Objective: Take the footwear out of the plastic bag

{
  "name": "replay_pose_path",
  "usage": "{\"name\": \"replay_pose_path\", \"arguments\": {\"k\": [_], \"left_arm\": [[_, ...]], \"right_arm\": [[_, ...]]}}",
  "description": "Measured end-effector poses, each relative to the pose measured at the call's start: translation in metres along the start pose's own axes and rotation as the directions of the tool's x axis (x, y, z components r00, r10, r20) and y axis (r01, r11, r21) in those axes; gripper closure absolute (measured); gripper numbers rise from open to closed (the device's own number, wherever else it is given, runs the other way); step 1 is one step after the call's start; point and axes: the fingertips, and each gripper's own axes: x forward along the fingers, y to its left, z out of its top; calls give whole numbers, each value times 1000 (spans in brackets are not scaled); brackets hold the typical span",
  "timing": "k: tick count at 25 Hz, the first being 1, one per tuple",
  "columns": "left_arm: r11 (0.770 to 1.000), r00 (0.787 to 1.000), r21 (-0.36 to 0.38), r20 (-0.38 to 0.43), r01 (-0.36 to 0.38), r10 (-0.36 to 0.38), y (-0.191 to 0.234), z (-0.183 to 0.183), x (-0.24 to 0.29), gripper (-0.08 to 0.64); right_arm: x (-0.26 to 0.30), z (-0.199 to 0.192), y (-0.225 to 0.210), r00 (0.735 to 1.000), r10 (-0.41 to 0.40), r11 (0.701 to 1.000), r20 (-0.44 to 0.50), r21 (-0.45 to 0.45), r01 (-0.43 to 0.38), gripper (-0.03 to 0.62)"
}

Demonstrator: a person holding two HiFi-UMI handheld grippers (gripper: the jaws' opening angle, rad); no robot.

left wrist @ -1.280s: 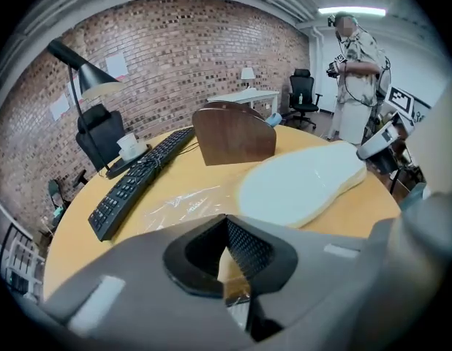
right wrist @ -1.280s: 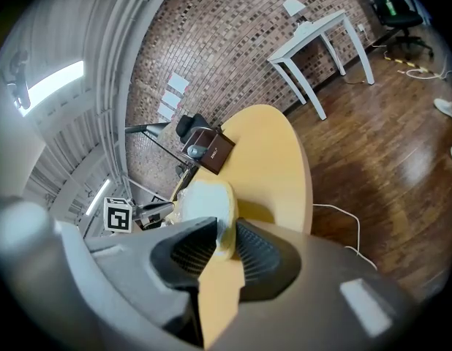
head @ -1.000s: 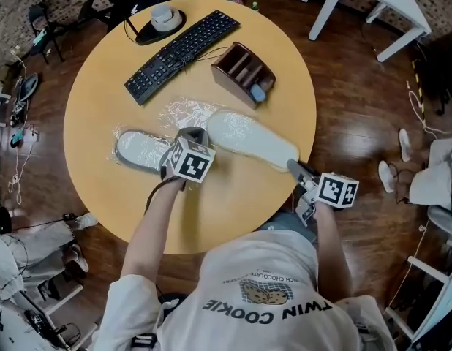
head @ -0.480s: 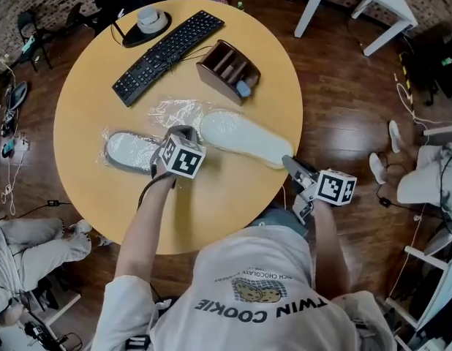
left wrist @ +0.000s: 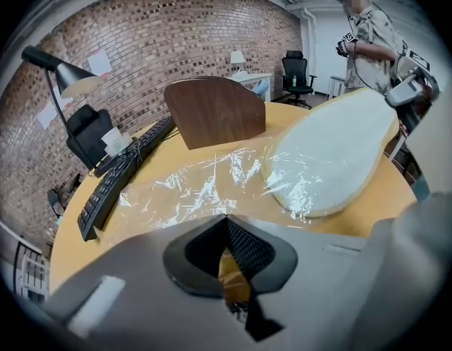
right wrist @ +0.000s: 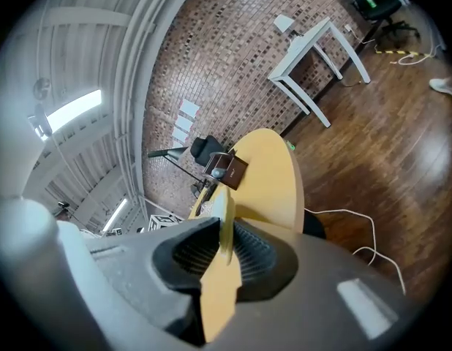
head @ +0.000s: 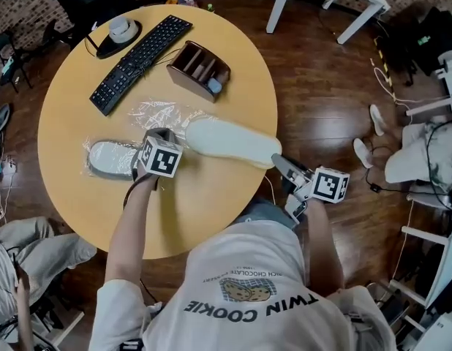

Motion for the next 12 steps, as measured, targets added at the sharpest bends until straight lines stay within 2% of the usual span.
{"name": "replay_pose_path", "arguments": {"k": [5, 9, 12], "left_arm": [[1000, 1000, 4, -1, -2, 2, -2, 2, -1, 561], [1000, 1000, 6, 0, -6, 6, -2, 3, 0, 561], [1000, 1000, 9, -1, -7, 7, -2, 2, 0, 561]], "right_arm": [[-21, 7, 6, 999, 17, 1000, 37, 17, -17, 535], [-46, 12, -1, 997, -3, 997, 77, 77, -3, 537], [-61, 14, 2, 993, 17, 993, 115, 114, -31, 538]]}}
